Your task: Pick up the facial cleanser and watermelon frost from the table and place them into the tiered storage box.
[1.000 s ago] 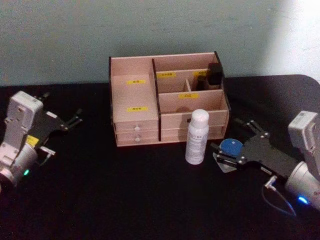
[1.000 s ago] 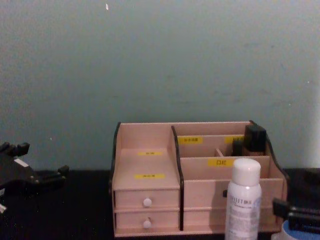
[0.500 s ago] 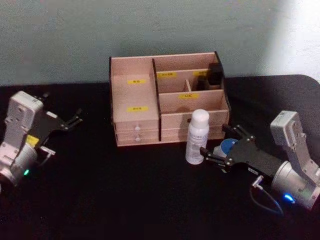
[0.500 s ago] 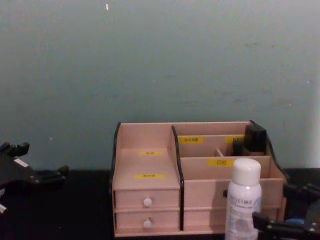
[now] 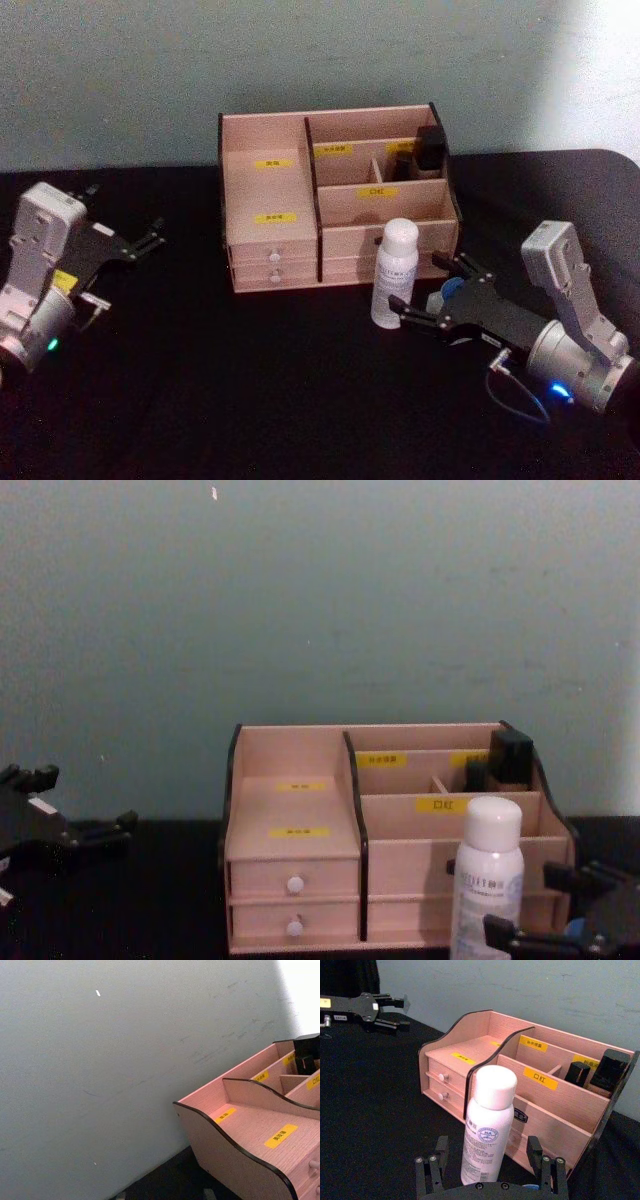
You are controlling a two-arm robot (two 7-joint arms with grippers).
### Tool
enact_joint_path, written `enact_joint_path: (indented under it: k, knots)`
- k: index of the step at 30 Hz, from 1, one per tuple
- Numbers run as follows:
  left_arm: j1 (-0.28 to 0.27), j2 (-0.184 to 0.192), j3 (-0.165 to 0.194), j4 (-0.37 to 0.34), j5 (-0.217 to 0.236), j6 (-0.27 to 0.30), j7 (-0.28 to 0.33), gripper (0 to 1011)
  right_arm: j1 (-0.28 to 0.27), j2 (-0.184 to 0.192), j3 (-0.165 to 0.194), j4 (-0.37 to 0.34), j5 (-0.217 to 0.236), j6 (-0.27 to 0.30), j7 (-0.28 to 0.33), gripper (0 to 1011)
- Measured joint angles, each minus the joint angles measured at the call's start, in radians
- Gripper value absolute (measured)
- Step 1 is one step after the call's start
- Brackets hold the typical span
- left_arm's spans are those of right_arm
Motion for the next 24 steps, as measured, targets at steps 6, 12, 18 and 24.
enact_joint_path:
  k: [6, 12, 18, 24]
  knots:
    - [0.0, 0.0, 0.0, 0.0, 0.0, 0.0, 0.0, 1001, 0.013, -0.023, 0.007, 0.018, -0.003, 0.0, 0.011, 1000]
    - [0.0, 0.0, 0.0, 0.0, 0.0, 0.0, 0.0, 1001, 0.028, -0.045, 0.012, 0.038, -0.008, 0.002, 0.019, 1000]
    - [0.0, 0.0, 0.0, 0.0, 0.0, 0.0, 0.0, 1001, 0.045, -0.063, 0.012, 0.057, -0.011, 0.009, 0.027, 1000]
    - [0.0, 0.0, 0.0, 0.0, 0.0, 0.0, 0.0, 1001, 0.062, -0.078, 0.011, 0.078, -0.011, 0.011, 0.032, 1000]
